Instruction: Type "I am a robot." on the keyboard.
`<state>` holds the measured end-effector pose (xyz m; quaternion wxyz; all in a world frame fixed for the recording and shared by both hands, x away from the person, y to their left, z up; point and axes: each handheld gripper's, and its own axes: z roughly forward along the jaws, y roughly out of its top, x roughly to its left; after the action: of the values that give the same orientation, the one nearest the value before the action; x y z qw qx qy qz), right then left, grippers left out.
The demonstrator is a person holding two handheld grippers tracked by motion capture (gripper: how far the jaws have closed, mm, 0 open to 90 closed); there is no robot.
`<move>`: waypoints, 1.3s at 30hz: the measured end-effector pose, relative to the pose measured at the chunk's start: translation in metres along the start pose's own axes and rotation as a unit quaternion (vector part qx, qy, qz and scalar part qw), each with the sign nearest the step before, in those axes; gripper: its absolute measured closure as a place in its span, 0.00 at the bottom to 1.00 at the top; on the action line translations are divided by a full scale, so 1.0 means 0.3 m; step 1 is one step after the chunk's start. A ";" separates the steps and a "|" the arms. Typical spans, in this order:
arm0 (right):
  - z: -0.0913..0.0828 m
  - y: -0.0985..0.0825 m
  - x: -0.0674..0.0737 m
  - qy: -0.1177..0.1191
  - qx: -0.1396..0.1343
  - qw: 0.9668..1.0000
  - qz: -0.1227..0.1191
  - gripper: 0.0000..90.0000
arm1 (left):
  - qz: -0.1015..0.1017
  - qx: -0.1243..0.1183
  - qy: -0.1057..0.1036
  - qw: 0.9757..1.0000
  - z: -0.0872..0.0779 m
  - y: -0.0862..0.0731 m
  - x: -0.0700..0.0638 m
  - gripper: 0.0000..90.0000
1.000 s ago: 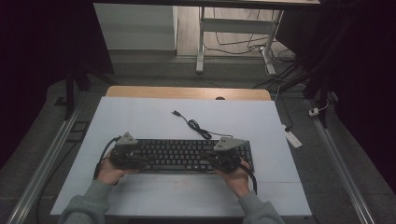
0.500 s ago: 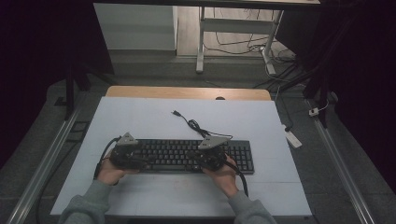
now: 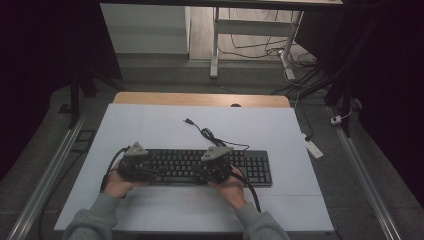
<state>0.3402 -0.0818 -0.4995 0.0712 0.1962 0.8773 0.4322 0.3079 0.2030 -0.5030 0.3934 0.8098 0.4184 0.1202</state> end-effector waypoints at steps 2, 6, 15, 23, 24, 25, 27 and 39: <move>0.014 -0.001 -0.001 0.001 0.004 1.000 0.002 0.99 | 0.001 0.001 0.000 1.000 0.001 0.000 0.000 0.24; 0.037 -0.001 -0.002 -0.001 0.013 1.000 0.001 0.99 | 0.003 0.001 0.000 1.000 0.000 0.000 0.000 0.24; 0.067 -0.006 -0.009 -0.003 0.025 1.000 0.003 0.99 | 0.003 0.001 0.000 1.000 -0.001 -0.002 0.001 0.24; 0.082 -0.012 -0.012 -0.004 0.027 1.000 0.004 0.99 | 0.005 0.002 0.000 1.000 0.000 -0.001 0.000 0.24; 0.082 -0.012 -0.011 -0.006 0.030 1.000 0.004 0.99 | 0.005 0.002 0.000 1.000 0.000 -0.002 0.000 0.24; 0.084 -0.012 -0.011 -0.006 0.031 0.999 0.003 0.99 | 0.005 0.002 0.000 1.000 0.000 -0.002 0.000 0.24; 0.087 -0.014 -0.009 -0.009 0.034 0.999 0.000 0.99 | 0.006 0.002 0.001 1.000 0.001 -0.002 0.000 0.24; 0.093 -0.018 -0.009 -0.008 0.033 0.999 -0.001 0.99 | 0.006 0.003 0.001 1.000 0.002 -0.002 -0.002 0.23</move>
<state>0.3493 -0.0654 -0.5211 0.0726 0.2010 0.8907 0.4013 0.3075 0.2023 -0.5037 0.3895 0.8132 0.4148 0.1219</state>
